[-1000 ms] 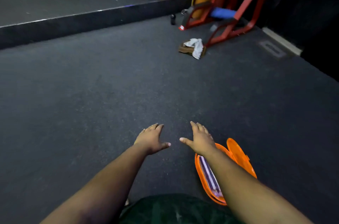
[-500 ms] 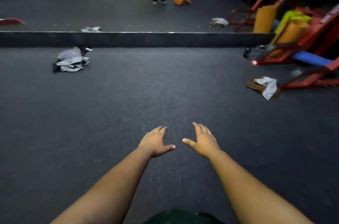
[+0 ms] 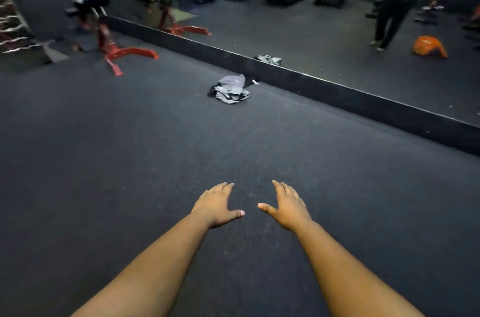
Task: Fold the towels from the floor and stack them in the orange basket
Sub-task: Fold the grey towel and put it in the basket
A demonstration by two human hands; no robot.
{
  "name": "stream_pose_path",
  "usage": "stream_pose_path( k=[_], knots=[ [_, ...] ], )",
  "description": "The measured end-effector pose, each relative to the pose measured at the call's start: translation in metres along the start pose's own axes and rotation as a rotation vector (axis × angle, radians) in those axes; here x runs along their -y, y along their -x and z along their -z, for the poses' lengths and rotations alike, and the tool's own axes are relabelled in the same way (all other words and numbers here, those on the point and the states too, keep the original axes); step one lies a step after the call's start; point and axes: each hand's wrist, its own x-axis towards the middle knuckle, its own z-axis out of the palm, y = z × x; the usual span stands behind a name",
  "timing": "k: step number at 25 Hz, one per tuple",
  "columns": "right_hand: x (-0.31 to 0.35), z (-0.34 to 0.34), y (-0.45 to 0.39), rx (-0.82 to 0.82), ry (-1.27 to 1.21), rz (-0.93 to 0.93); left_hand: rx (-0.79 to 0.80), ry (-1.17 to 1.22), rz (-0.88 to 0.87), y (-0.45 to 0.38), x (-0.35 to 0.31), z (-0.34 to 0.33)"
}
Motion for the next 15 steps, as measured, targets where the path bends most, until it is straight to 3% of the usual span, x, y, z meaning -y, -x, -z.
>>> stream_pose_path(
  k=[7,15],
  knots=[
    [0.038,0.025,-0.163,0.047,0.030,0.094,-0.035,0.054,0.113,-0.116,0.055,0.053],
    [0.109,0.065,-0.359,0.031,0.014,0.048,0.014,0.053,0.068,-0.296,0.134,0.145]
  ],
)
